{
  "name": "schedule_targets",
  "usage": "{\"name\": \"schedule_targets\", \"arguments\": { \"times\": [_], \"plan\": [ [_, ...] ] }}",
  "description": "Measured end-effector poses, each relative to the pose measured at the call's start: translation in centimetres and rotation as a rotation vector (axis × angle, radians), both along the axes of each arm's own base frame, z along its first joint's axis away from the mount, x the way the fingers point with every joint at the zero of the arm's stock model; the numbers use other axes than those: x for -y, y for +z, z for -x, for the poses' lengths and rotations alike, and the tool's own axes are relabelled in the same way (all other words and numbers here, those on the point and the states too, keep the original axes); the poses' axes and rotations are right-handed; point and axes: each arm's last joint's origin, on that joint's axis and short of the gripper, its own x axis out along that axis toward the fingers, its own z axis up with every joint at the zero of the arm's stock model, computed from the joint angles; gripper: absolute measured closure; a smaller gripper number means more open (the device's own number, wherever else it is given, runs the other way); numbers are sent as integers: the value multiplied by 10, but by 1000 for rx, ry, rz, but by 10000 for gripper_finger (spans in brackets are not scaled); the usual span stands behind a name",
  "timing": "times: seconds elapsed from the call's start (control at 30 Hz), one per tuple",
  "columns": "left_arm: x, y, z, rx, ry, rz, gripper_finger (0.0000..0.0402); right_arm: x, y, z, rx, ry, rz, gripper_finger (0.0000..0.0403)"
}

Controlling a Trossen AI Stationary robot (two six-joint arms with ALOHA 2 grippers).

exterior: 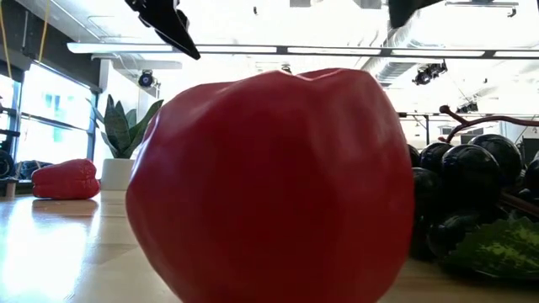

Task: Build produce basket
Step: Put the grapes into the wire basket

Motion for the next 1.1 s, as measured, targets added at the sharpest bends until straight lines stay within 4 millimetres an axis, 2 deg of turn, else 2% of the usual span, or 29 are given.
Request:
{"name": "schedule_targets", "arguments": {
  "times": [0.33, 0.53, 0.83, 1.1],
  "plan": [
    [9, 0, -2, 0, -34, 8, 106, -39, -30, 4, -95, 45, -7, 111],
    [13, -1, -3, 0, -42, 17, 106, -55, -38, 9, -122, 20, -18, 111],
    [18, -1, -4, 0, -65, 19, 106, -59, -42, 8, -89, -45, 20, 111],
    [24, -1, -5, 5, -77, 30, 106, -64, -77, -10, -153, -74, 0, 111]
  ]
}}
